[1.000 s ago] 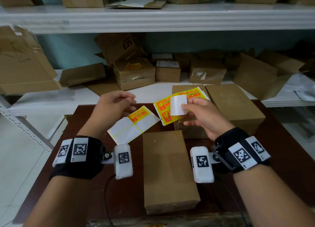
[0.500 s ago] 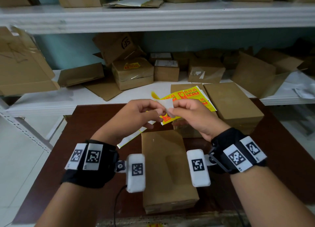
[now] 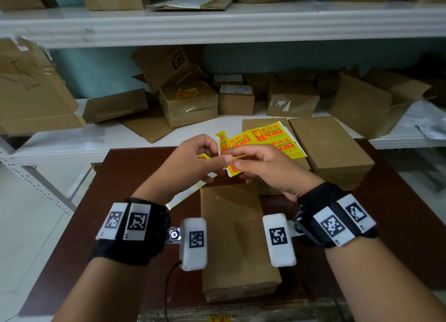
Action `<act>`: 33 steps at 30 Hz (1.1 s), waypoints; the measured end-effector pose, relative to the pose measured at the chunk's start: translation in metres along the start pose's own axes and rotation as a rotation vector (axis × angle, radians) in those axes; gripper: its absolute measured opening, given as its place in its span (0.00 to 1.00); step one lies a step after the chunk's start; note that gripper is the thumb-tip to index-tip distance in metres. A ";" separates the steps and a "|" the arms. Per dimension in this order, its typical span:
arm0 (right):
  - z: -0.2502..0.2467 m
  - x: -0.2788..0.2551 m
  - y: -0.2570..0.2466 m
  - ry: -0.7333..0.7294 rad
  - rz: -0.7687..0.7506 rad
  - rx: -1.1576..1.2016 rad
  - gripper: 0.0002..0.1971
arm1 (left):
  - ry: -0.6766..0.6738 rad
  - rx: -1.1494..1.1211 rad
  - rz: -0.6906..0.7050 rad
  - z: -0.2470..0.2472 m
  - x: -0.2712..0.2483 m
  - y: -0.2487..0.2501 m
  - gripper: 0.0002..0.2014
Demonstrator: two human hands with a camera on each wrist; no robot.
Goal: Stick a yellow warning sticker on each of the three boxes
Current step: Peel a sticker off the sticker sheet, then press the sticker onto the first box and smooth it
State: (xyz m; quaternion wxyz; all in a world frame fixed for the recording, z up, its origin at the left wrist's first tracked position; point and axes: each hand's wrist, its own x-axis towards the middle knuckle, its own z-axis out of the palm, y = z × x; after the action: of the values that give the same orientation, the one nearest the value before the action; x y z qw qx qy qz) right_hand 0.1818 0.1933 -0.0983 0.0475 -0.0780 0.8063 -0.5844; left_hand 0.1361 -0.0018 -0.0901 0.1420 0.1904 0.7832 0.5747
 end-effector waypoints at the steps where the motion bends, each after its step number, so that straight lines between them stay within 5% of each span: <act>1: 0.000 0.000 0.001 0.017 0.000 -0.006 0.11 | 0.011 -0.011 -0.012 -0.001 0.001 -0.001 0.15; 10: -0.010 0.007 0.008 0.367 0.058 0.090 0.09 | 0.030 -0.079 -0.046 -0.012 -0.002 0.000 0.09; 22: -0.017 0.003 0.010 0.297 0.135 0.105 0.07 | 0.031 -0.001 -0.106 -0.018 -0.001 -0.008 0.13; 33: -0.019 0.000 0.013 0.223 0.189 0.013 0.07 | 0.027 0.131 -0.179 -0.023 0.001 -0.014 0.06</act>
State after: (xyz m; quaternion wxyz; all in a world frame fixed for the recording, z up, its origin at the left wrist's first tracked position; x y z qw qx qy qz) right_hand 0.1774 0.2146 -0.1046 0.0130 0.0638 0.8067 -0.5874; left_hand 0.1237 -0.0245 -0.0968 0.1694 0.1208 0.8348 0.5098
